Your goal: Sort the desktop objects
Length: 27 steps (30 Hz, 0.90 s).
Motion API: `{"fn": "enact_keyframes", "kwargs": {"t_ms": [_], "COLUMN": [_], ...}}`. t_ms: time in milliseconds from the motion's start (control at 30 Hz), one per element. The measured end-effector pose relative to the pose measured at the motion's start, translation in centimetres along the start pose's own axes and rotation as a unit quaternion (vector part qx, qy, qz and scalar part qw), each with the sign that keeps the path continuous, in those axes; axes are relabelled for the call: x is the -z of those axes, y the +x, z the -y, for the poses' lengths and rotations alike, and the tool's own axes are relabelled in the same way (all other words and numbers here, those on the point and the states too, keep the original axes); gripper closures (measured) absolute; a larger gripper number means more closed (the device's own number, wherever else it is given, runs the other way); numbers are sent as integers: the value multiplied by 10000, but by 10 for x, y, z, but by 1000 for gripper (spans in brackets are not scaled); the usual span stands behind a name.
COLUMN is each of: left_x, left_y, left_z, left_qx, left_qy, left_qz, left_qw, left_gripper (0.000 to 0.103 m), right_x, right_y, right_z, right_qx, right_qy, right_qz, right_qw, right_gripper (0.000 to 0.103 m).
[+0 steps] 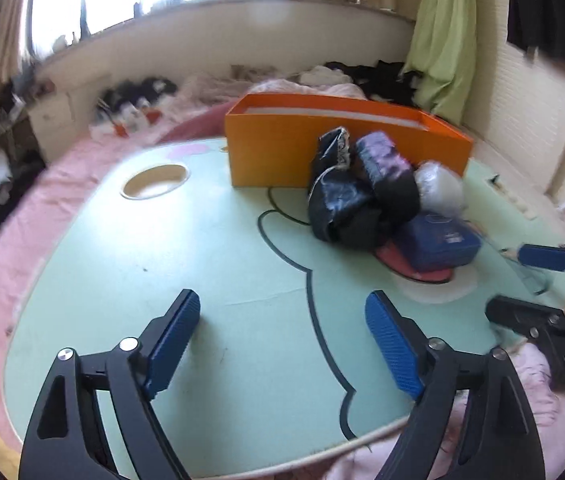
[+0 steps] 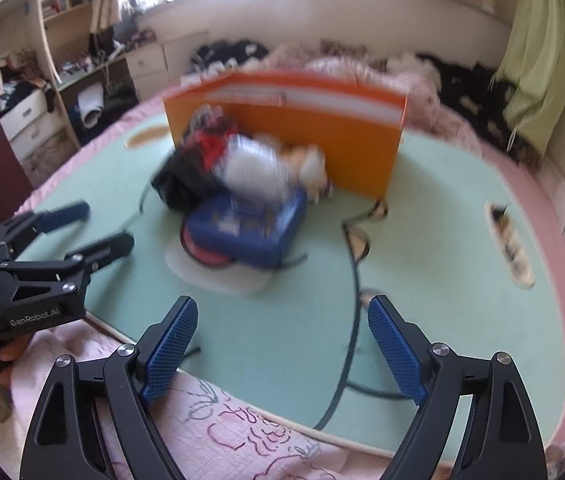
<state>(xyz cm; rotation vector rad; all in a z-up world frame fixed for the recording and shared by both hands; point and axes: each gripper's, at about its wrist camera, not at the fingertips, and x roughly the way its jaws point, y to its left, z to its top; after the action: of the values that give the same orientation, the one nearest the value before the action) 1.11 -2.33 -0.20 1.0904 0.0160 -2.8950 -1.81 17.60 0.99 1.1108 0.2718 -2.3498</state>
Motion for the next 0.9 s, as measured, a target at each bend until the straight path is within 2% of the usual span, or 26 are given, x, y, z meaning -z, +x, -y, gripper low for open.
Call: {"fn": "enact_keyframes", "kwargs": {"t_ms": [33, 133, 167, 900], "left_x": [4, 2, 2, 1], "left_y": [-1, 1, 3, 7], "left_z": [5, 6, 2, 2], "left_qx": [-17, 71, 149, 134], "left_qy": [66, 112, 41, 23], "left_qz": [90, 56, 30, 59], "left_qw": [9999, 9999, 9999, 9999], "left_gripper": [8, 0, 0, 0], "right_x": [2, 3, 3, 3], "right_y": [3, 7, 8, 9], "right_z": [0, 1, 1, 4], "right_qx": [15, -40, -59, -72], "right_qy": [-7, -96, -109, -114], "right_qz": [-25, -101, -115, -85], "right_qw": [10000, 9999, 9999, 9999], "right_gripper": [6, 0, 0, 0]}}
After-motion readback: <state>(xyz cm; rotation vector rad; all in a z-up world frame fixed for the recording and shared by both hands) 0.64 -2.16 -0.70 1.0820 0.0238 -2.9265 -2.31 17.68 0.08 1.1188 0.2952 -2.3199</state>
